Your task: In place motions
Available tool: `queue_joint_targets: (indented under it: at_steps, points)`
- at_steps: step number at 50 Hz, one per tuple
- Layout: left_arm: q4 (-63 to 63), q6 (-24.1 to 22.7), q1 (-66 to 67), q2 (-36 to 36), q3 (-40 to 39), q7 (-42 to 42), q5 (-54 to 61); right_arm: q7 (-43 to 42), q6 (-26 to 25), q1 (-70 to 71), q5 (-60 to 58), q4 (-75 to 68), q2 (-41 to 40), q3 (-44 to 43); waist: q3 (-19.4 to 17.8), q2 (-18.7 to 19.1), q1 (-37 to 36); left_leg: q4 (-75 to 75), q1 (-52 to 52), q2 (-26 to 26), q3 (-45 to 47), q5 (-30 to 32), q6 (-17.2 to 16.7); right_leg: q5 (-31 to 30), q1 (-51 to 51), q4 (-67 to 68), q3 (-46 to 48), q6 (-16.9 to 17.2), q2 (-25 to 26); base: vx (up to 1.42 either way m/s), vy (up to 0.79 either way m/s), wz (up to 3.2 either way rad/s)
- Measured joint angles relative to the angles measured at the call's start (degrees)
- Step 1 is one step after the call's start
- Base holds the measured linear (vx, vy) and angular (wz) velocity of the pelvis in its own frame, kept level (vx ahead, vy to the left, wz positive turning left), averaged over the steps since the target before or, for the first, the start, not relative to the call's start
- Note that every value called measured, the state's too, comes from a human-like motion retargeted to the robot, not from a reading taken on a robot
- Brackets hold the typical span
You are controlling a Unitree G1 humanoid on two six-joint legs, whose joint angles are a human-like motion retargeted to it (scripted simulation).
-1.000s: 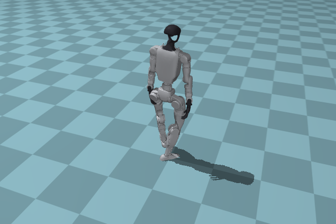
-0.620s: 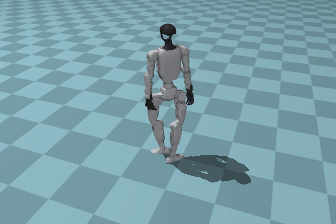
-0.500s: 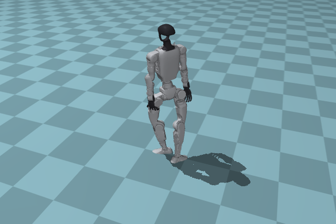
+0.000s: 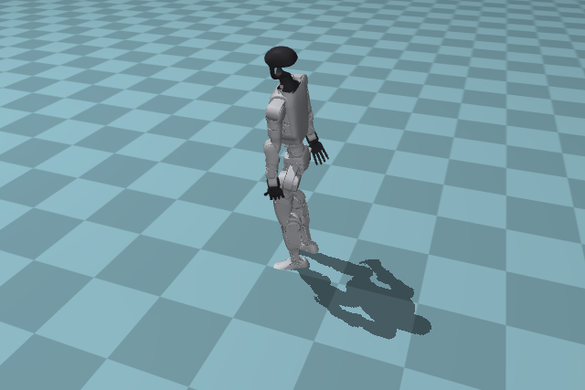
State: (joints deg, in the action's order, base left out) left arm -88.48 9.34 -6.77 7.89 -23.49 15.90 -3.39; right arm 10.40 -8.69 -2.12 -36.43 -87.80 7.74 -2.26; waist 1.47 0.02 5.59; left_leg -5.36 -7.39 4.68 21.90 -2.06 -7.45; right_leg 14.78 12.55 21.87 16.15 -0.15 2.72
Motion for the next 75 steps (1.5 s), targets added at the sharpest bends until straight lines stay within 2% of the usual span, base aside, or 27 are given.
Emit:
queue_joint_targets:
  at_steps: [2, 5, 7, 13, 21, 25, 35, 38, 40, 45, 46, 48, 50, 52, 54, 58, 65, 68, 72, 75]
  points:
    - [-1.06, 0.10, 0.94, -0.17, -0.44, -0.13, -0.24, 0.14, 0.02, 0.03, 0.46, -0.07, -0.03, -0.15, -0.35, -1.59, -0.20, 0.71, 1.25, -2.38, -1.30, -0.11, 0.30, -1.40, -0.80, -6.64, 0.65, 0.85, -1.07, 0.13, -0.03, 0.92]
    - [-3.30, 0.53, 2.93, -0.18, -1.31, -0.58, -0.39, 0.46, -0.04, -0.07, 0.50, -0.26, -0.08, 0.08, -0.55, -3.28, -1.16, 1.82, 3.33, -4.85, -2.43, -0.12, 0.45, -5.67, -2.76, -12.59, 1.49, 0.20, -1.77, 0.14, 0.00, 0.46]
    - [-5.05, 0.92, 4.00, 0.10, -2.41, -1.27, -0.80, 1.10, -0.31, 0.41, -0.28, -0.23, -0.26, 0.04, -0.27, -3.70, -3.49, 2.71, 4.06, -5.29, -1.67, -0.17, 0.45, -4.64, -4.08, -12.12, 6.03, 1.28, -3.42, 0.09, 0.00, -0.03]
    - [-8.77, 0.65, 8.31, -0.51, -4.95, -3.23, 1.58, 0.97, 0.21, 1.27, -2.42, 1.52, -0.41, 0.66, 0.31, -2.08, -3.86, 3.88, 5.27, -4.80, -3.09, -0.67, 0.15, -4.59, -4.84, -11.48, 7.02, 1.88, -2.97, 0.07, -0.03, 0.13]
    - [-8.92, 2.09, 10.47, -0.31, -6.05, -3.98, 1.91, 1.82, 0.47, 0.93, -2.28, 1.42, -1.06, 1.22, 1.31, -1.58, -2.98, 4.11, 5.75, -4.23, -4.19, -1.73, -0.48, -3.45, -5.64, -10.87, 8.43, 0.56, -2.21, 0.05, -0.08, 0.15]
    - [-8.54, 1.74, 9.00, -0.22, -6.29, -3.15, 2.23, 1.51, 0.11, 0.30, -3.43, 0.71, -0.87, 1.58, 1.95, -1.73, -3.01, 4.08, 5.84, -4.01, -3.97, -2.42, -0.60, -3.50, -5.52, -10.80, 8.19, 0.51, -2.02, 0.03, -0.12, -0.07]
    - [-2.36, 1.07, 4.27, -0.63, -3.66, -0.69, 1.67, 1.95, -0.43, -0.80, -1.65, -0.74, -0.50, -0.95, 2.82, -4.01, -1.13, -0.83, 3.80, -4.46, -3.72, -6.86, 1.46, -5.65, -5.30, -13.17, 7.65, 1.83, -3.21, 0.00, -0.11, -0.04]
    - [-0.37, 0.57, 3.16, -1.26, -2.31, -0.37, 1.32, 2.24, -0.58, -0.63, -1.17, -0.95, -0.08, -2.05, 2.79, -4.85, -2.46, -3.55, 3.00, -4.87, -2.96, -7.68, 1.39, -6.89, -4.06, -13.04, 5.22, 2.45, -4.09, -0.02, -0.04, -0.63]
    - [0.76, 0.29, 2.86, -1.95, -1.71, -0.35, 1.39, 2.41, -0.65, -0.55, -1.35, -0.70, 0.28, -2.54, 2.40, -5.57, -4.63, -4.89, 2.39, -5.92, -5.57, -7.91, 2.57, -7.97, -3.28, -12.81, 1.81, 2.67, -4.44, 0.00, 0.01, -1.42]
    - [0.90, -0.71, 2.95, -3.42, -1.25, 0.23, 1.84, 1.99, -0.40, 0.02, -2.49, 1.03, 0.82, -2.75, 0.46, -6.06, -8.86, -5.03, 2.24, -10.04, -22.01, -9.58, 5.48, -10.77, -1.80, -12.13, -8.83, 2.56, -3.28, -0.02, 0.03, -1.83]
    - [0.54, -0.85, 3.08, -3.49, -0.93, 0.26, 1.80, 1.97, -0.14, 0.10, -2.74, 1.35, 0.87, -2.68, 0.29, -5.77, -8.20, -4.48, 2.58, -9.52, -21.30, -9.84, 4.98, -11.51, -1.49, -12.03, -10.09, 2.52, -2.96, -0.02, 0.00, -1.40]
    - [-0.35, -1.08, 3.21, -3.54, 0.08, 0.14, 1.70, 1.95, 0.29, 0.29, -3.36, 1.97, 1.00, -2.56, -0.11, -5.20, -5.47, -3.04, 3.36, -9.29, -18.93, -10.72, 6.66, -13.13, -0.99, -11.95, -11.75, 2.14, -2.74, -0.06, -0.01, -0.86]
    - [-1.39, -1.20, 3.03, -3.42, 1.73, -0.11, 1.44, 1.72, 0.56, 0.54, -3.70, 2.50, 1.19, -2.44, -0.30, -3.79, -1.83, -0.49, 5.34, -6.53, -9.61, -12.01, 7.27, -13.77, 0.10, -11.76, -12.53, 0.68, -1.57, -0.17, -0.04, -0.78]
    - [-2.32, -1.27, 2.88, -3.01, 3.38, -0.17, 0.74, 1.07, 0.71, 0.60, -3.42, 2.63, 1.34, -1.79, -0.61, -2.44, 1.43, 0.46, 5.35, -6.87, -11.14, -11.92, 6.96, -13.38, 1.30, -11.63, -13.64, -0.63, -0.15, -0.21, -0.10, -1.30]
    - [-3.06, -1.30, 2.80, -2.31, 5.44, 0.12, -0.34, 0.45, 0.56, 0.50, -2.69, 2.21, 1.49, -1.10, -0.93, -1.50, 3.90, 0.83, 5.57, -5.54, -6.87, -12.73, 6.73, -11.61, 2.41, -11.45, -10.67, -1.39, -0.80, -0.23, -0.10, -1.94]
    - [-4.14, -1.06, 2.89, -0.75, 9.41, 0.32, -4.62, 0.77, -0.32, 0.14, -1.96, 0.79, 2.26, -2.38, -1.42, -0.22, 4.59, 1.76, 7.37, -4.10, 2.45, -15.45, 6.27, -7.47, 3.87, -11.67, 0.70, -2.31, -3.60, -0.27, -0.20, -2.94]
    - [-7.23, -1.15, 5.91, 0.25, 10.92, -0.59, -7.12, 2.00, -1.20, 1.82, 9.10, -0.45, 3.77, -6.95, -0.51, 1.88, 7.89, 2.53, 12.82, -0.37, 31.13, -19.98, 1.41, -1.69, 4.35, -9.92, 24.40, -3.76, -8.16, -0.26, -0.23, -3.61]
    - [-8.62, -0.04, 6.18, 0.41, 10.17, -0.73, -8.17, 3.40, -1.03, 4.27, 14.12, -0.45, 4.06, -7.90, -0.53, 3.68, 9.43, 3.03, 14.69, 0.22, 41.35, -20.17, -0.94, 0.65, 2.43, -9.19, 36.61, -4.34, -9.14, -0.27, -0.17, -3.77]
    - [-8.27, 1.73, 6.57, -0.23, 8.69, -1.15, -9.76, 2.96, -1.19, 6.45, 17.55, -0.90, 4.09, -7.37, 0.02, 6.60, 10.22, 3.32, 16.32, 0.53, 50.86, -19.07, -3.75, 1.99, -1.61, -9.27, 50.93, -3.41, -8.86, -0.05, -0.10, -3.49]
    - [-6.09, 2.23, 7.15, -0.85, 7.73, -0.40, -10.75, 1.99, -1.43, 6.70, 18.74, -2.20, 4.07, -6.35, 1.28, 7.57, 8.59, 3.37, 17.68, -0.51, 56.46, -17.44, -5.02, 0.56, -3.53, -9.64, 55.78, -2.91, -8.60, 0.15, -0.10, -3.17]
